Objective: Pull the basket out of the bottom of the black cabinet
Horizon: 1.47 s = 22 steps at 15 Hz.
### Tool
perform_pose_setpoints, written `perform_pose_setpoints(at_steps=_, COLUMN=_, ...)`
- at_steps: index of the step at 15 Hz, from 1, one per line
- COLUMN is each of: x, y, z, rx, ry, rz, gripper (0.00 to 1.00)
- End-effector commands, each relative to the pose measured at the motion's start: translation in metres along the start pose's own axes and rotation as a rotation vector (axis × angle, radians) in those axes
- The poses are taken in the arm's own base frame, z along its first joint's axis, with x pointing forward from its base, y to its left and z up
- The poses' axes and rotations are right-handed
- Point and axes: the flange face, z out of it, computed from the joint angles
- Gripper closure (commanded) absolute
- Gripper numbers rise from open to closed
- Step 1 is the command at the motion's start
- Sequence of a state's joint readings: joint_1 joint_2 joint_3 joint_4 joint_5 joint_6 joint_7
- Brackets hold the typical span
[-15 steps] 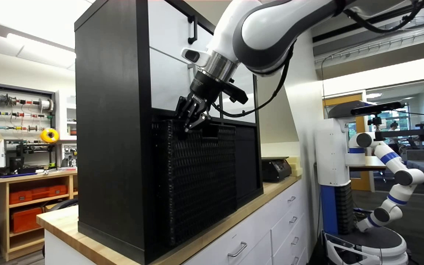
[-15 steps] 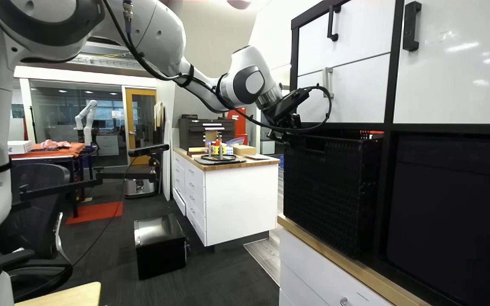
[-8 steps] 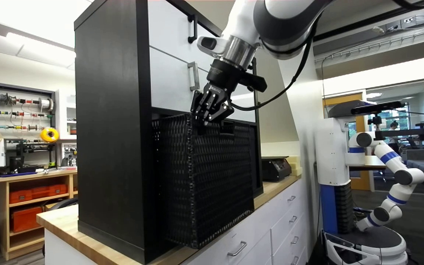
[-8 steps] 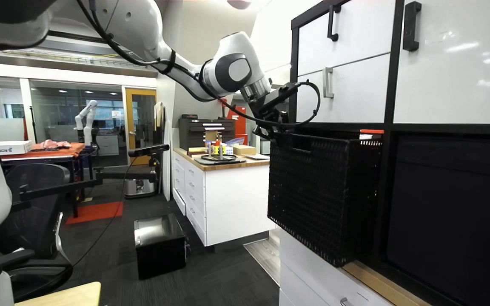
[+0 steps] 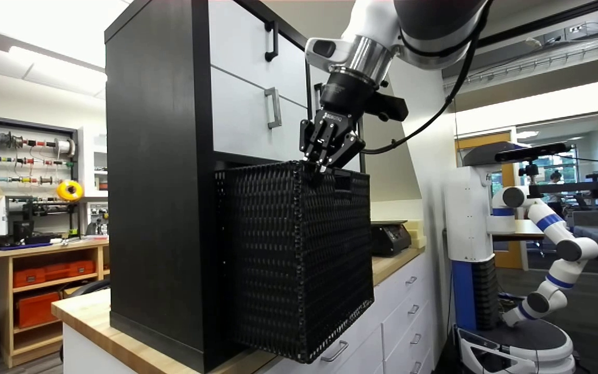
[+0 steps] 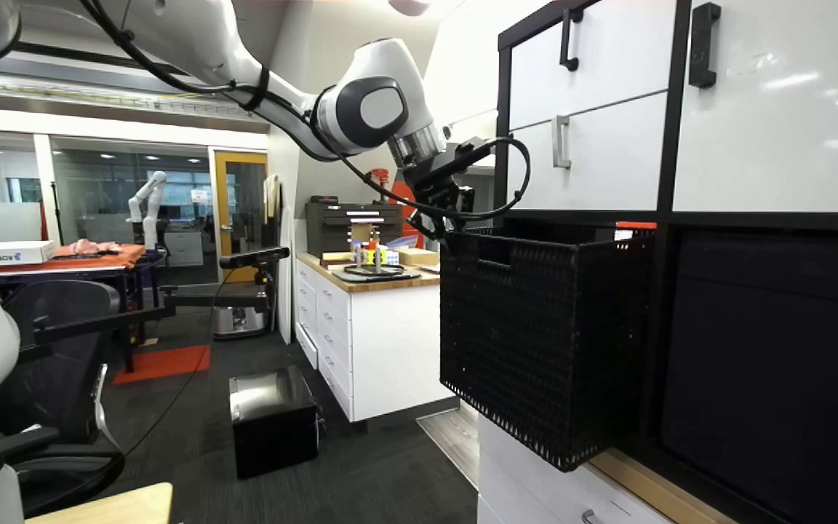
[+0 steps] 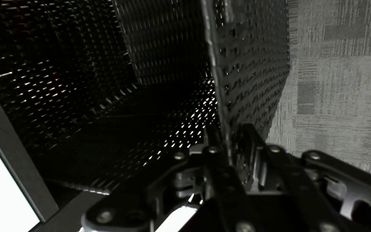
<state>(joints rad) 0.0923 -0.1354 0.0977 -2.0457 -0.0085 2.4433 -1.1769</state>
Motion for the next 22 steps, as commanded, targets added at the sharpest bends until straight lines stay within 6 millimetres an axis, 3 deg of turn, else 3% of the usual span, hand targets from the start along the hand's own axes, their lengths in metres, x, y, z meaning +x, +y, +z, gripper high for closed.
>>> perform_pose_setpoints(at_steps=1, x=-0.010, y=-0.015, z=-0.029, rx=-0.010, ry=0.039, rz=0.037, gripper=0.43)
perform_pose_setpoints(at_steps=8, x=-0.015, y=-0.012, z=-0.058, rx=-0.005, ry=0.038, rz=0.151, gripper=0.02)
perform_pose_setpoints(at_steps=15, x=-0.028, y=0.005, z=-0.079, rx=0.151, ry=-0.078, rz=0.440, gripper=0.00)
perform_pose_setpoints(at_steps=22, x=-0.057, y=0.026, z=-0.098, rx=0.263, ry=-0.196, rz=0.768, gripper=0.00)
